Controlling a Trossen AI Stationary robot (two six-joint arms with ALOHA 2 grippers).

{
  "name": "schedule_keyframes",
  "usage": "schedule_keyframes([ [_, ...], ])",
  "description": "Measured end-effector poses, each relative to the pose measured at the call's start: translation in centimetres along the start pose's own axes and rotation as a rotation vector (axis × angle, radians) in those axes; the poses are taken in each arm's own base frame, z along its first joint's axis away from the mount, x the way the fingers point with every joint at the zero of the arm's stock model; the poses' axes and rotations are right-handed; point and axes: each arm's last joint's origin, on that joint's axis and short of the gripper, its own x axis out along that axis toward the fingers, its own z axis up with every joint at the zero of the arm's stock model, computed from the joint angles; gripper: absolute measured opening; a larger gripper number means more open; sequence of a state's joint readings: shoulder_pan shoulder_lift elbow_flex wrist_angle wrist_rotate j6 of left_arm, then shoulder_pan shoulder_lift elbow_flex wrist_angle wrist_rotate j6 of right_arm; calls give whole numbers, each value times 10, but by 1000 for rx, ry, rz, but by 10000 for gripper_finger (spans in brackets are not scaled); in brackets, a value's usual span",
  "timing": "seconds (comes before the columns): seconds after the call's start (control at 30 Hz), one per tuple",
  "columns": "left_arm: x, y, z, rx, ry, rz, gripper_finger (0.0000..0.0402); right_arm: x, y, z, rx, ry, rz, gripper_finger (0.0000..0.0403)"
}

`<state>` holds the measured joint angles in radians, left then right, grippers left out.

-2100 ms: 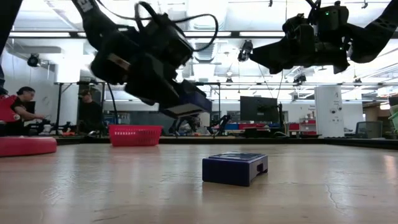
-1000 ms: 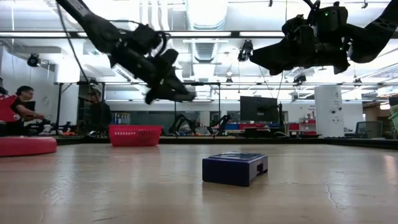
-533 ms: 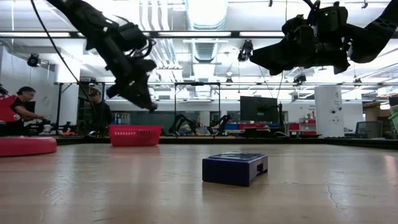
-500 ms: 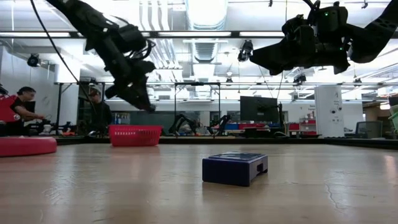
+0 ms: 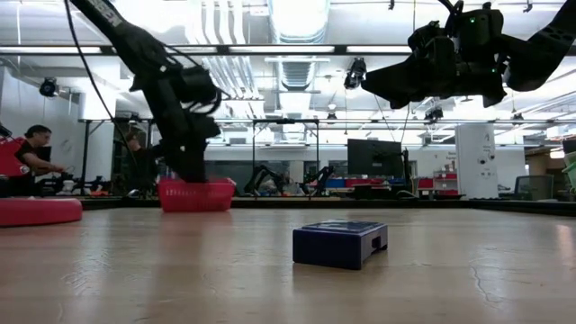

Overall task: Pick & Place Office items
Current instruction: Put the left dark blue digital clock into the red bin

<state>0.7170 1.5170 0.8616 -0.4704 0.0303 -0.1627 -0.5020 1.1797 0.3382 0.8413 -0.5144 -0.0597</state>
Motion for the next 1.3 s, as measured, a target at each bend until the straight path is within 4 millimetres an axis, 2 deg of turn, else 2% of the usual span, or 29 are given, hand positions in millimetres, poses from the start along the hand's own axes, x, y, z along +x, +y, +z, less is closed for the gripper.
schedule_keyframes([
  [0.23,15,12,-1,-36,47,25,170,0,0,0,0,0,1,203],
  [0.63,14,14,1,4,27,21,173,0,0,0,0,0,0,203],
  [1.07,13,19,3,-10,17,-5,232,0,0,0,0,0,0,203],
  [1.3,12,19,5,-9,9,-6,240,0,0,0,0,0,0,203],
])
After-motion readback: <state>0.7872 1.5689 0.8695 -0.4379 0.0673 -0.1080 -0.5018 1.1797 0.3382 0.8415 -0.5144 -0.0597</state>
